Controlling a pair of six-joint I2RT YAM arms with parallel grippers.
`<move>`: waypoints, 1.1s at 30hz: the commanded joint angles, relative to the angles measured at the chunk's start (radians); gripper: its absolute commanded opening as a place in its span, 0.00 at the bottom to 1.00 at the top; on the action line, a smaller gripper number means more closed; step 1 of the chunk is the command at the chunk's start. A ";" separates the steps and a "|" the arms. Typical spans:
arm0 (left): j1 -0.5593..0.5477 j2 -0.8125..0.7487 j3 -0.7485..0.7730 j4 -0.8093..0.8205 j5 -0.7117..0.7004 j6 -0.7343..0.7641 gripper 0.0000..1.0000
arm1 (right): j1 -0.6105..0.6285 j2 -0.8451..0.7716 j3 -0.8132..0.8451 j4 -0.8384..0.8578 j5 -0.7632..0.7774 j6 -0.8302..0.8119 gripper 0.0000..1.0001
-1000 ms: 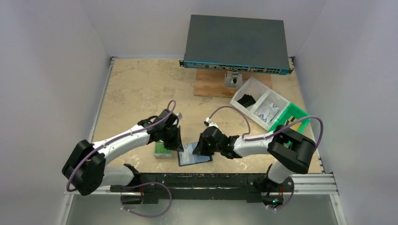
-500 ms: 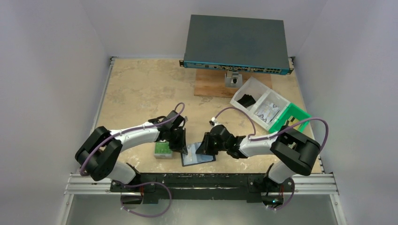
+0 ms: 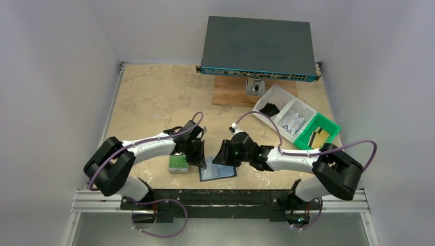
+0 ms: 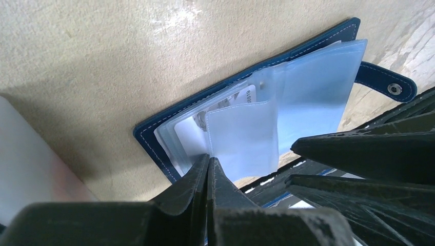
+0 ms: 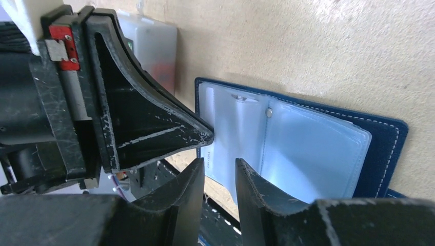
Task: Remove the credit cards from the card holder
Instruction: Remove the credit card from the card holder.
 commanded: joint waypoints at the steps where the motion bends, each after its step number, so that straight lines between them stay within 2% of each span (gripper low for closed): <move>1: -0.013 -0.003 0.045 0.021 0.006 0.015 0.00 | -0.005 -0.044 0.054 -0.096 0.068 -0.037 0.29; 8: -0.028 -0.004 0.095 0.018 0.035 0.029 0.00 | -0.002 -0.060 0.093 -0.231 0.149 -0.081 0.30; 13: -0.035 0.028 0.105 0.031 0.049 0.030 0.00 | 0.026 -0.033 0.110 -0.229 0.153 -0.105 0.39; 19: -0.035 0.006 0.105 0.003 0.005 0.020 0.00 | 0.084 0.004 0.139 -0.226 0.191 -0.114 0.43; 25: -0.028 -0.071 0.120 -0.085 -0.097 0.012 0.00 | 0.165 0.069 0.244 -0.340 0.310 -0.127 0.43; 33: 0.017 -0.136 0.098 -0.130 -0.118 0.014 0.00 | 0.199 0.186 0.338 -0.452 0.375 -0.130 0.40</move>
